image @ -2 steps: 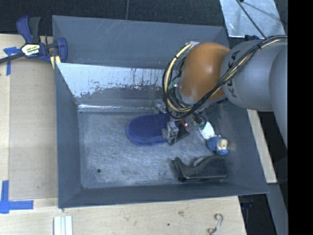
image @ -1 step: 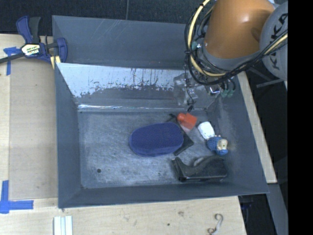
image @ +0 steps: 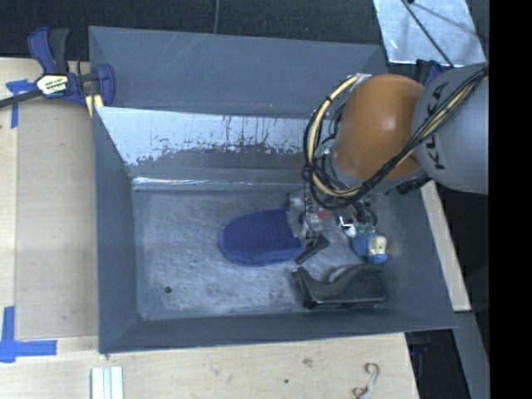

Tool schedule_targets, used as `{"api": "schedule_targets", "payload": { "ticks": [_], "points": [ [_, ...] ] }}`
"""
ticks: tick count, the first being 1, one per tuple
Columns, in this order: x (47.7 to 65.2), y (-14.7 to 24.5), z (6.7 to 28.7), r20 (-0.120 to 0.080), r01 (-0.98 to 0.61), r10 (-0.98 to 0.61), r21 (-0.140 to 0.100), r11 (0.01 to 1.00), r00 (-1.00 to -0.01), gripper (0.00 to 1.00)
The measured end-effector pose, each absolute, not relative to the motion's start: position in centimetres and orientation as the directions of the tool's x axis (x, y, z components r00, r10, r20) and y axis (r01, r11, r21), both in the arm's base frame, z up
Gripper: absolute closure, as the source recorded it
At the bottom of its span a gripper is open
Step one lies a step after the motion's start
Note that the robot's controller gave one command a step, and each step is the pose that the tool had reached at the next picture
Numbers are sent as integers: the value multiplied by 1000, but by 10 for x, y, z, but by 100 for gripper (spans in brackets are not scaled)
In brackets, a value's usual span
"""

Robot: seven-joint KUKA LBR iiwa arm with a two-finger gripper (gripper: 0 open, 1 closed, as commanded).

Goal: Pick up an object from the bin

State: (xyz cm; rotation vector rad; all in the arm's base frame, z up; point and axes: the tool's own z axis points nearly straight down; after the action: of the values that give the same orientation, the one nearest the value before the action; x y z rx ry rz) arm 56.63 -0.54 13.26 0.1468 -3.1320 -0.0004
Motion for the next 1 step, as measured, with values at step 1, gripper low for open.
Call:
{"api": "schedule_targets", "payload": {
  "ticks": [1],
  "points": [
    [569,-5,137,-3,-94,-94,0,996,-996,0]
  ]
}}
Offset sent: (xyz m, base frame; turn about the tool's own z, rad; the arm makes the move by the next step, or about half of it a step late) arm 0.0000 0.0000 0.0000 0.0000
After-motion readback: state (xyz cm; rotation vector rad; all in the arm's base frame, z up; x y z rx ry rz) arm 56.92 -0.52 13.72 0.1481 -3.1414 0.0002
